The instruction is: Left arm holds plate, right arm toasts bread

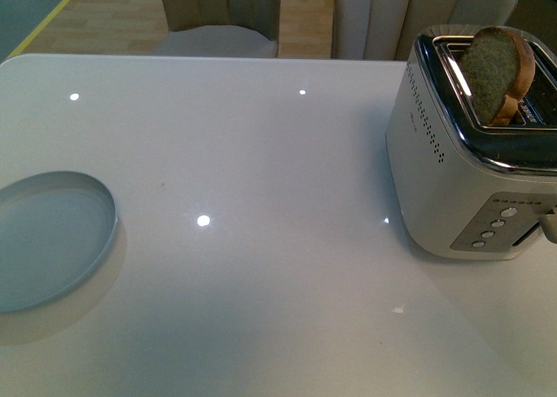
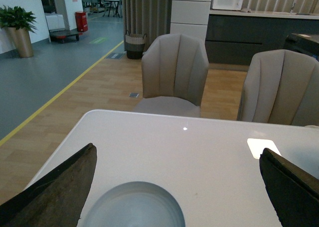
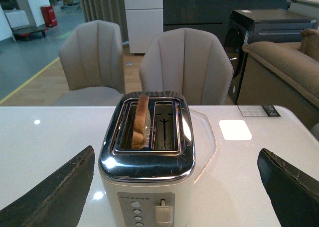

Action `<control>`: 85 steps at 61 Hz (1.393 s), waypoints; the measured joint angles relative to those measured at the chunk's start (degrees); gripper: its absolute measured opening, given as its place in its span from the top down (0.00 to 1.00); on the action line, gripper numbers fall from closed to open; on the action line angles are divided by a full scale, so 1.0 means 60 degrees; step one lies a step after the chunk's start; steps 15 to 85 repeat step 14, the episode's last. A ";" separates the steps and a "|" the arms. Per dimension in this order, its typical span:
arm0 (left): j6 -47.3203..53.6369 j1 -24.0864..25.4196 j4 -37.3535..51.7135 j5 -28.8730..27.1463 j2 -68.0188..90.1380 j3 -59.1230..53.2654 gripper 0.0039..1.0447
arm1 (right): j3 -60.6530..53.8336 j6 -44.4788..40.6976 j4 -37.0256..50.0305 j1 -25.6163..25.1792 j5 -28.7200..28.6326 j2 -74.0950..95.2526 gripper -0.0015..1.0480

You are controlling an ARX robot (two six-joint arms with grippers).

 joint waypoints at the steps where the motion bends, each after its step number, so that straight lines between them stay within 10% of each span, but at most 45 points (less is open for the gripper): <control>1: 0.0000 0.0000 0.0000 0.0000 0.0000 0.0000 0.07 | 0.0000 0.0000 0.0000 0.0000 0.0000 0.0000 0.08; 85: 0.0000 0.0000 0.0000 0.0000 0.0000 0.0000 0.07 | 0.0000 0.0000 0.0000 0.0000 0.0004 0.0000 0.08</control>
